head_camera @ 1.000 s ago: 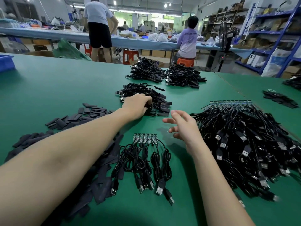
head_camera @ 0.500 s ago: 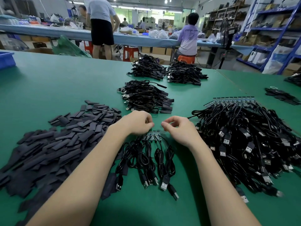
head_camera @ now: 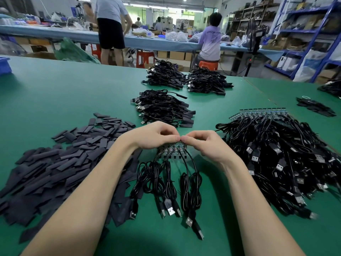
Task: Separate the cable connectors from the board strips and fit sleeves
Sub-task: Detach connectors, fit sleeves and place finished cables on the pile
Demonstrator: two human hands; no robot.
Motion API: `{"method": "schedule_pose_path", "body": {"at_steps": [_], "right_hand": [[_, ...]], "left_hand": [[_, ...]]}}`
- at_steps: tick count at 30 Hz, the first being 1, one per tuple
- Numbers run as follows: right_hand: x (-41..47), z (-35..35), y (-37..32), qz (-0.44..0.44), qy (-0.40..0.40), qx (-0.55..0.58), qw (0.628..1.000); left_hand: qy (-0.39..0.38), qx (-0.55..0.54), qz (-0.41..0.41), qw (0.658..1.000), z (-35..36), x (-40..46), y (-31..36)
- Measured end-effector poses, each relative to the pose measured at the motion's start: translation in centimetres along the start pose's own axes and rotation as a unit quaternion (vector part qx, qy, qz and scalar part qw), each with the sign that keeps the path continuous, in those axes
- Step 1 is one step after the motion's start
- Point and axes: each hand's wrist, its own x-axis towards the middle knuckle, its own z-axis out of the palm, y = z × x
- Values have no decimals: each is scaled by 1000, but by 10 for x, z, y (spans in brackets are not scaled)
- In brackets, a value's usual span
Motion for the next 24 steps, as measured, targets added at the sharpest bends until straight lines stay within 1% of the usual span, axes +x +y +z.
{"method": "schedule_pose_path", "body": {"at_steps": [4, 8, 15, 18, 20, 21, 22, 24], "right_hand": [[-2, -1, 0, 23, -29, 68, 997], [-3, 2, 2, 29, -52, 137, 989], [-4, 4, 8, 42, -82, 197, 976], [-4, 7, 9, 32, -99, 236, 966], [-4, 7, 8, 28, -94, 252, 963], [-4, 5, 7, 31, -82, 241, 967], [-4, 2, 5, 39, -58, 206, 976], [-3, -3, 3, 62, 13, 101, 993]], "left_hand": [[8, -67, 39, 997, -2, -3, 2], [11, -136, 59, 989, -2, -6, 0], [7, -206, 65, 976, 5, -8, -5], [-5, -268, 77, 960, 8, -8, -9], [-1, -281, 76, 957, 7, -8, -10], [8, -267, 61, 962, 7, -8, -10], [20, -241, 40, 969, 7, -7, -11], [42, -158, -14, 986, 7, -5, -15]]}}
